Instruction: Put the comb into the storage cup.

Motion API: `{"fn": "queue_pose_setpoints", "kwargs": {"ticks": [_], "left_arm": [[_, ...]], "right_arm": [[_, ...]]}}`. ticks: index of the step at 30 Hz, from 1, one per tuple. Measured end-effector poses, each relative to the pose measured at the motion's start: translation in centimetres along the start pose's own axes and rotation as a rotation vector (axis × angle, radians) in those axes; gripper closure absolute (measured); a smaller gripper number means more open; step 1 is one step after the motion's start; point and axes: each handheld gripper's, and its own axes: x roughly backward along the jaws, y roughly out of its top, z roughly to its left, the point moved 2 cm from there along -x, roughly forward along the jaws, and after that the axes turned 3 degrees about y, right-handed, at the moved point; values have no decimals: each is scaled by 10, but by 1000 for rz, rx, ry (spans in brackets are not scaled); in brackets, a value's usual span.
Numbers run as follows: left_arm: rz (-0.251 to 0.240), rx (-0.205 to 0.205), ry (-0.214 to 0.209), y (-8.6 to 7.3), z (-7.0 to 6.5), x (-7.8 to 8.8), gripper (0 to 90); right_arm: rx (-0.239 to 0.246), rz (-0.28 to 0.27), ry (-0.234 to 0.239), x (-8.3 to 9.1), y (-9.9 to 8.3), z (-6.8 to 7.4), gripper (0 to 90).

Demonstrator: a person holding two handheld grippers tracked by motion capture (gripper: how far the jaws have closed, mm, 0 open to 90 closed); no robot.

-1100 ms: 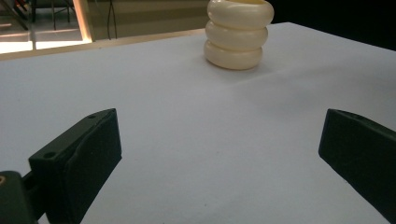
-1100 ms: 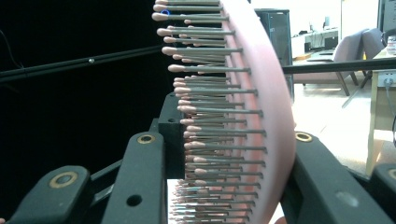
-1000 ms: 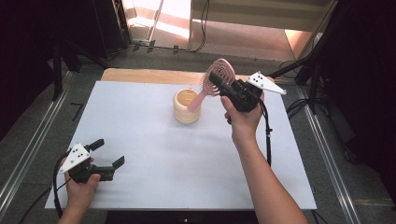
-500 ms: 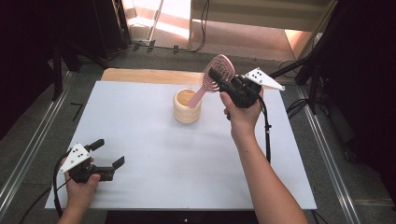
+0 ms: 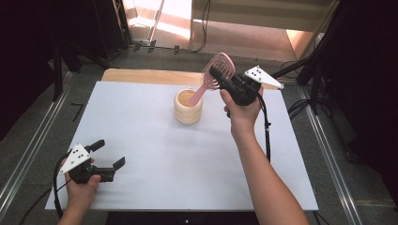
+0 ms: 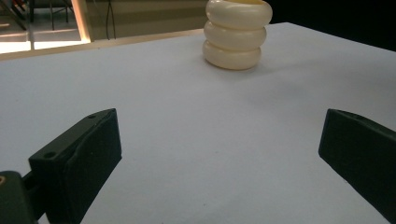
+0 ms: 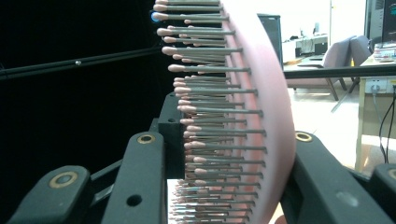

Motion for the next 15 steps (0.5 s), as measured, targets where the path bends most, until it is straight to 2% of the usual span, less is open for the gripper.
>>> {"fn": "queue_pose_setpoints", "kwargs": {"ticks": [15], "left_arm": [[-8,-3,4,0,0,1,0]], "right_arm": [[-1,-6,-1,-11,-6,-5,627]]}}
